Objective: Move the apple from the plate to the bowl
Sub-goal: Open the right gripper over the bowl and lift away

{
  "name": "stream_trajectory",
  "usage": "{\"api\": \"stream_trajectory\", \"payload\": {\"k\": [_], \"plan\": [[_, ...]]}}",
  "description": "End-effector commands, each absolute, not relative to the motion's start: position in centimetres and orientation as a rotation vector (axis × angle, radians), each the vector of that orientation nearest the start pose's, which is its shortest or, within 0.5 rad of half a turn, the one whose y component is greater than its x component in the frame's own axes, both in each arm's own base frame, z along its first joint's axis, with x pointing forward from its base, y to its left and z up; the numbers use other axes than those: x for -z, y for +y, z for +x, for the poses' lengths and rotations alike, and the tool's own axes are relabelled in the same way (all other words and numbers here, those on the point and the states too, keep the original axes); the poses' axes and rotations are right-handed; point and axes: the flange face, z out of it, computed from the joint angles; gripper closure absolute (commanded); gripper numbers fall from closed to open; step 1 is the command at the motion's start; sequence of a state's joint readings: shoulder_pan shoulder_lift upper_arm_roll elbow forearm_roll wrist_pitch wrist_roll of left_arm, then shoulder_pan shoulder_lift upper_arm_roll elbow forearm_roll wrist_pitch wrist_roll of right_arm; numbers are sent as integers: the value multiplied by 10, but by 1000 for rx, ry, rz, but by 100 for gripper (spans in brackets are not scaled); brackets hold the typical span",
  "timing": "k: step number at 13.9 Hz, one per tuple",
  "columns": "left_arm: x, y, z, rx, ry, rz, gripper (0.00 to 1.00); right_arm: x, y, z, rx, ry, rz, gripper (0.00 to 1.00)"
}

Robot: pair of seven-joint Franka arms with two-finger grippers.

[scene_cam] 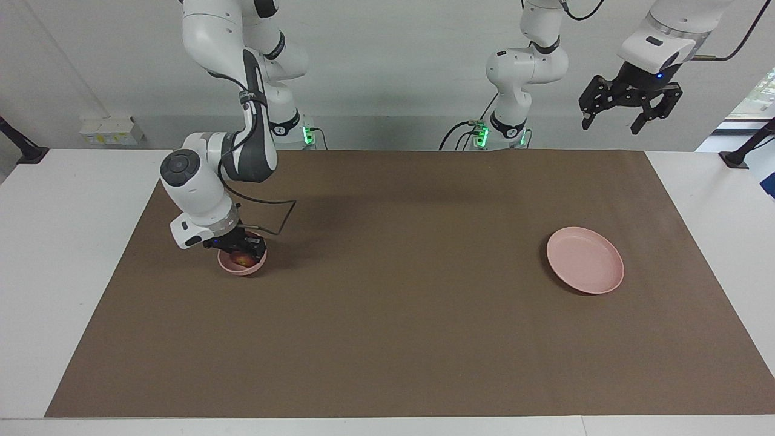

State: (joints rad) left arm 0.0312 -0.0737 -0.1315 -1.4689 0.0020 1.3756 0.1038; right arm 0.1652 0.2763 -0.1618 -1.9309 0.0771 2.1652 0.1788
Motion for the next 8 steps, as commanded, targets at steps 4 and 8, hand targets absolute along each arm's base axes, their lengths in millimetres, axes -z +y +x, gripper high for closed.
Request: {"api": "stream_trajectory", "payload": {"k": [4,8], "plan": [[-698,-50,500,-35,320,-3092,0,-405,7,605,30,334,-3089,0],[-698,-50,502,-20,320,-3097,0,-499,4,595,50,284,-3128,0]]}}
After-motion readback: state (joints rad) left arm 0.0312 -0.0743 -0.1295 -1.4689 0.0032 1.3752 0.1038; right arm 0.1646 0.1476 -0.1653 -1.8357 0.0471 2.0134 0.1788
